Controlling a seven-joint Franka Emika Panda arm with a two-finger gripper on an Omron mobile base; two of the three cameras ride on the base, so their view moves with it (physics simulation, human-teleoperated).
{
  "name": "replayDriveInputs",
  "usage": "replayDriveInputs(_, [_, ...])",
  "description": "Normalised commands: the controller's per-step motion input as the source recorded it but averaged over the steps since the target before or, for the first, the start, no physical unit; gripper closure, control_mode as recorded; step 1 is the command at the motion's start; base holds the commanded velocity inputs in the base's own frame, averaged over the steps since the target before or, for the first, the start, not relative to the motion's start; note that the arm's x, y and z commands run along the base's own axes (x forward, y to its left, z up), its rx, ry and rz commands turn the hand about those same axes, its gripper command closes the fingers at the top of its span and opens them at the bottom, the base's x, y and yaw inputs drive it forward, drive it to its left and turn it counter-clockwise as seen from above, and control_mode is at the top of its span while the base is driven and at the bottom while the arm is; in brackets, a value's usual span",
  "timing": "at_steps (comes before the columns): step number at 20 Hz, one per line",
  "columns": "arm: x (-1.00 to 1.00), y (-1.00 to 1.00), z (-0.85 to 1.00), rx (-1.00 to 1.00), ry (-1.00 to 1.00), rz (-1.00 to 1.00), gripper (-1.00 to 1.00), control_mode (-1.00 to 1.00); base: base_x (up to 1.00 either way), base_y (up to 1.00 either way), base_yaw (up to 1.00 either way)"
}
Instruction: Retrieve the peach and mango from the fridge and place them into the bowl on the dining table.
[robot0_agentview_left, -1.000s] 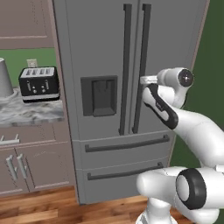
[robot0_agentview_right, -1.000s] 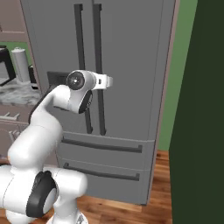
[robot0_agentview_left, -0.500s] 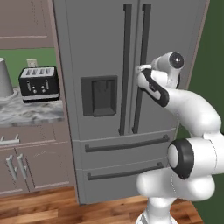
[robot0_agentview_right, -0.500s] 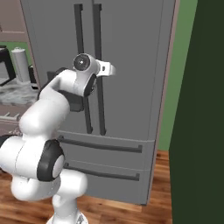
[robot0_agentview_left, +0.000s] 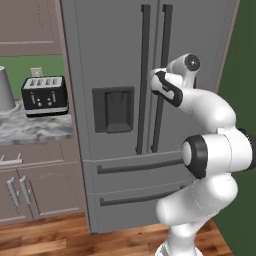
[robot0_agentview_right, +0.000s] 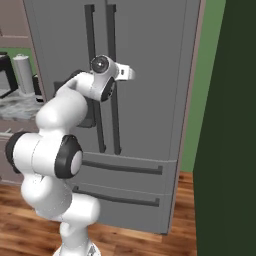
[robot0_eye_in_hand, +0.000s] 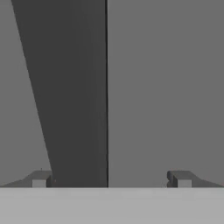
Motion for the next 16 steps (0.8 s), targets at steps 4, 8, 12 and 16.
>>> replayDriveInputs(4, [0.55, -0.09, 0.00, 0.00, 0.00, 0.00, -1.00, -1.00, 0.00, 0.00, 0.00])
replayDriveInputs(8, [0.49, -0.20, 0.00, 0.00, 0.00, 0.00, -1.00, -1.00, 0.00, 0.00, 0.00])
replayDriveInputs(12, [0.57, -0.16, 0.00, 0.00, 0.00, 0.00, -1.00, -1.00, 0.00, 0.00, 0.00])
replayDriveInputs(16, [0.59, -0.04, 0.00, 0.00, 0.00, 0.00, 1.00, -1.00, 0.00, 0.00, 0.00])
